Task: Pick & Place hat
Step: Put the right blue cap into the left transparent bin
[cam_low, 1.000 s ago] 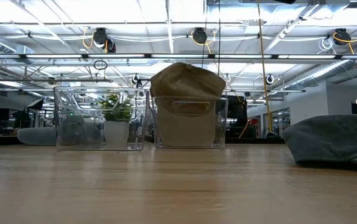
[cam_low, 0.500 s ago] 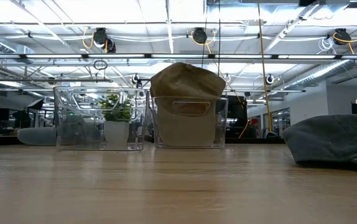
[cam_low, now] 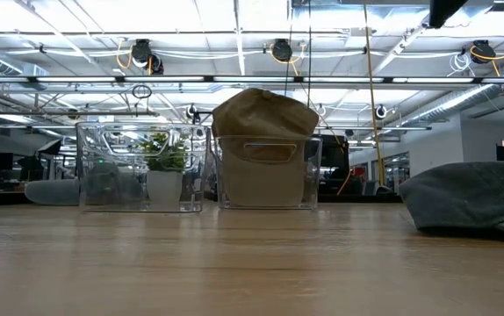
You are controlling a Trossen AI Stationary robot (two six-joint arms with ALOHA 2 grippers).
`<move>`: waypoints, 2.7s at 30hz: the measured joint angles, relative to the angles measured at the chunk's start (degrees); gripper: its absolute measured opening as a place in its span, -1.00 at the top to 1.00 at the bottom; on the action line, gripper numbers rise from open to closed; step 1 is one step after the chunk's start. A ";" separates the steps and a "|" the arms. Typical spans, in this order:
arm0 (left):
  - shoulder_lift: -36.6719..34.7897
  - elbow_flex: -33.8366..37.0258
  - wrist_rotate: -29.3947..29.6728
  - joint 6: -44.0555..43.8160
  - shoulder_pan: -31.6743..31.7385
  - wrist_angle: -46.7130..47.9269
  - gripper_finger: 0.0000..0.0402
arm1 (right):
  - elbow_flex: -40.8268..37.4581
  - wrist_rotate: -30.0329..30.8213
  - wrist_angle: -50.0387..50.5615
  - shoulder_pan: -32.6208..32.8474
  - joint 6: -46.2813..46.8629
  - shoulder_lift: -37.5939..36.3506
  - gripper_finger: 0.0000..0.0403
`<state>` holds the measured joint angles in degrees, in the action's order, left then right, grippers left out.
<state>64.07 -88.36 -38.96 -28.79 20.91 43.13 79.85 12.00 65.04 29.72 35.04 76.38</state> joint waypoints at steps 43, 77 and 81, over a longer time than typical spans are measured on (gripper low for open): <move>0.00 0.00 0.00 0.56 0.00 0.39 0.09 | -34.61 -18.27 -23.48 -19.21 -16.66 0.09 -0.47; 0.00 0.00 0.09 -0.43 0.00 0.28 0.09 | -31.48 -18.06 -22.32 -19.26 -17.97 -0.85 0.99; 0.00 0.00 0.11 -0.44 0.00 0.13 0.09 | -26.52 -17.64 -19.32 -19.26 -19.93 -1.91 1.00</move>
<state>64.07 -88.36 -38.85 -29.23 20.91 43.27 53.33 -5.65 45.72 10.46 15.11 74.47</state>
